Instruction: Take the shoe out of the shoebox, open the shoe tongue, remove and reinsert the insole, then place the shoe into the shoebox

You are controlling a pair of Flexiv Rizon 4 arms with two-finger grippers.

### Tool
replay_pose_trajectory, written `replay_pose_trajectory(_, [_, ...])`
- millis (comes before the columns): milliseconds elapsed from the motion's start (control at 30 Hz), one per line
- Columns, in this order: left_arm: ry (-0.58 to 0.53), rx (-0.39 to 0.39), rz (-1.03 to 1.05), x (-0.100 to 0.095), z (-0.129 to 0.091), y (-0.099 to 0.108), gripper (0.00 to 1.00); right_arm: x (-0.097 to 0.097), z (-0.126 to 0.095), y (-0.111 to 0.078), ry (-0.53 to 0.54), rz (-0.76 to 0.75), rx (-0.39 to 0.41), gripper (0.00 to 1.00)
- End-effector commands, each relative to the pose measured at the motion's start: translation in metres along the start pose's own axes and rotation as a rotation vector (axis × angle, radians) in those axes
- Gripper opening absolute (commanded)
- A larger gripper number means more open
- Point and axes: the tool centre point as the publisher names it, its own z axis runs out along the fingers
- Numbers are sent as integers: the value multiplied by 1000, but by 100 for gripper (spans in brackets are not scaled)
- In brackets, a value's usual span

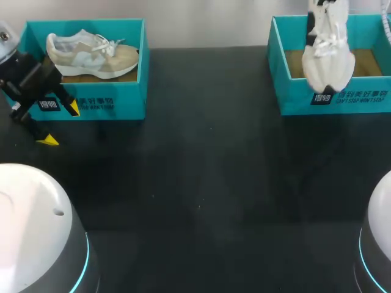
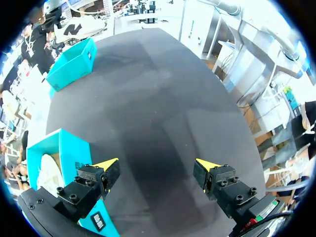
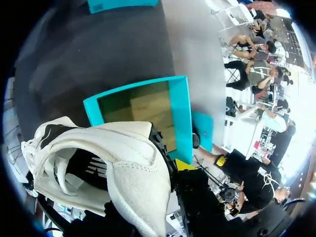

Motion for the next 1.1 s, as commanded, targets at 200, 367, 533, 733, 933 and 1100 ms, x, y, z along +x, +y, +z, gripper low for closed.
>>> replay_pose_trajectory(200, [-1, -2, 0, 1, 0, 0, 100, -71, 21, -44, 88, -35, -189, 0])
replay_pose_trajectory(367, [-1, -2, 0, 1, 0, 0, 100, -85, 34, -50, 94, -35, -180, 0])
replay_pose_trajectory(533, [-1, -2, 0, 1, 0, 0, 100, -89, 41, -50, 100, -58, -212, 0])
replay_pose_trajectory(733, [-1, -2, 0, 1, 0, 0, 100, -92, 66, -62, 169, 18, -236, 0])
replay_pose_trajectory(933, [-1, -2, 0, 1, 0, 0, 100, -98, 84, -80, 211, 296, -163, 0])
replay_pose_trajectory(1100, [-1, -2, 0, 1, 0, 0, 100, -95, 99, -107, 215, 678, -59, 0])
